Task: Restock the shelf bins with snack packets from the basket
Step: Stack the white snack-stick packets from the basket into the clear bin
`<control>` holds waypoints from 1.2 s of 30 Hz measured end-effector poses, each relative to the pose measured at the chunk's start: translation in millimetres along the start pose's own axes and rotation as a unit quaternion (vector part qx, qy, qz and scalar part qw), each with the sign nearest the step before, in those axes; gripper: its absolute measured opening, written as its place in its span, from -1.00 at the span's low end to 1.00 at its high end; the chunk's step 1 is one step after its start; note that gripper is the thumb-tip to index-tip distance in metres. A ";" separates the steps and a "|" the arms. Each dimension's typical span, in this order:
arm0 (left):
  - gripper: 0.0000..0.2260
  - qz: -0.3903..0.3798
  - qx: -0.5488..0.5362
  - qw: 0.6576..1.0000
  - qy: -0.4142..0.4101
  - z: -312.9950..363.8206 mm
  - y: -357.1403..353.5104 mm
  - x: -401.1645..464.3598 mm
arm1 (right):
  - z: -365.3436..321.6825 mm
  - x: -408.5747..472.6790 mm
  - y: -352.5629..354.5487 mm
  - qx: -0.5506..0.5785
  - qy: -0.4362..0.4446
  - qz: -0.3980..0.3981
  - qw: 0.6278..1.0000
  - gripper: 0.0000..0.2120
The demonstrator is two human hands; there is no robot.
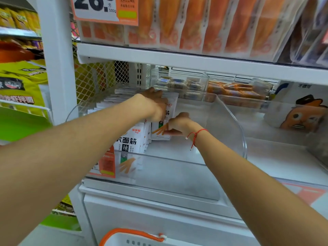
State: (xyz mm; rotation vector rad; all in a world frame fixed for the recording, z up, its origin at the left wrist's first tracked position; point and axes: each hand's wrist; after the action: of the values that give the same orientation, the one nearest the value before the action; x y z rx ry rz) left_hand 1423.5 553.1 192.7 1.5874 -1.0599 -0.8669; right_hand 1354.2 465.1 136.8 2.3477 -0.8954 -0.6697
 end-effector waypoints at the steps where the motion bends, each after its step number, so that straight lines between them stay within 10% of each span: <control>1: -0.61 -0.005 0.001 1.000 0.005 0.1 0.8 -0.2 | -0.1 -2.0 -0.1 -0.025 0.006 -0.004 1.000 -0.93; 17: -0.49 -0.076 -0.074 0.991 0.079 5.5 -0.3 -21.0 | -0.6 -50.3 4.4 -0.205 0.018 -0.090 0.974 -0.65; 24: -0.51 0.067 -0.140 0.988 0.025 25.4 14.8 -79.9 | 8.6 -108.4 22.9 -0.198 0.165 0.087 0.962 -0.74; 30: -0.58 0.250 -0.391 0.884 0.058 41.8 21.6 -148.7 | 27.6 -171.1 30.7 -0.124 0.249 0.189 0.942 -0.84; 36: -0.74 0.262 -0.508 0.815 0.100 79.6 -20.4 -202.1 | 77.6 -225.6 11.0 -0.041 0.233 -0.008 0.972 -0.90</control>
State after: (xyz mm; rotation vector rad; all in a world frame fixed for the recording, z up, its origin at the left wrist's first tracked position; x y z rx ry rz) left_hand 1283.1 716.8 160.1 0.4215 -0.6199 -0.6623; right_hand 1153.9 595.0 144.2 2.2949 -0.6234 -0.1392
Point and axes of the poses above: each hand's wrist, its own x-axis towards the middle knuckle, its own y-axis out of the back of the hand, z = x × y, and after that the axes turned 13 degrees about -x, right-handed
